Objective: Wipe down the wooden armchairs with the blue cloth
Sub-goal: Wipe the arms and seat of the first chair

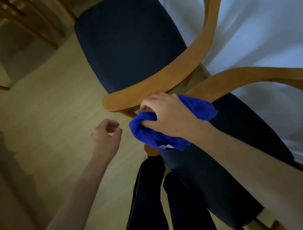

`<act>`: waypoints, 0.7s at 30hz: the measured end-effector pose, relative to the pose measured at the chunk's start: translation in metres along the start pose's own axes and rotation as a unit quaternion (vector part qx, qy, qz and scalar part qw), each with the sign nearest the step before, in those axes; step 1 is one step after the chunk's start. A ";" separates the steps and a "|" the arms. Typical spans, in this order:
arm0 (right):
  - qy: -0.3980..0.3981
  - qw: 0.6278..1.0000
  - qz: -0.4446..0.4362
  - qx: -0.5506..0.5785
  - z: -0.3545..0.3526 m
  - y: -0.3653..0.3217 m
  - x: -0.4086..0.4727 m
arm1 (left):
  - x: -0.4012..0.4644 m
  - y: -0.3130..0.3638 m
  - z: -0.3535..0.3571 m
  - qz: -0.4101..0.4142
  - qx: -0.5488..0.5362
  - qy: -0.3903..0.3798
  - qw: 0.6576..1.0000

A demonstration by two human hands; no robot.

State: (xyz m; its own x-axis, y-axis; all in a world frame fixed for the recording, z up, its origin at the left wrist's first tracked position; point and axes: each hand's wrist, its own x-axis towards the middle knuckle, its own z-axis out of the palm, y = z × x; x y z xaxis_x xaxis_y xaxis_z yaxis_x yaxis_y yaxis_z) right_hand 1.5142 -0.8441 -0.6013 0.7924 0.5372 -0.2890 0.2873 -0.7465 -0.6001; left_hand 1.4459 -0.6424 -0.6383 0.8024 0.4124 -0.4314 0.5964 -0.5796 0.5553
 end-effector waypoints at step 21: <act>-0.115 0.956 -0.036 -0.266 0.048 -0.020 0.002 | 0.033 -0.013 0.001 -0.058 -0.057 -0.061 0.995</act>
State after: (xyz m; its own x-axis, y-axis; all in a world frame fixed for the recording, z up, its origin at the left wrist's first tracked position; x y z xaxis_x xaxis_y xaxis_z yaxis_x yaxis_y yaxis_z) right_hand 1.4841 -0.8095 -0.6257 0.6380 0.6216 -0.4545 0.6188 -0.7652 -0.1778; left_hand 1.4646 -0.6215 -0.6607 0.7244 0.3789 -0.5760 0.6882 -0.4465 0.5718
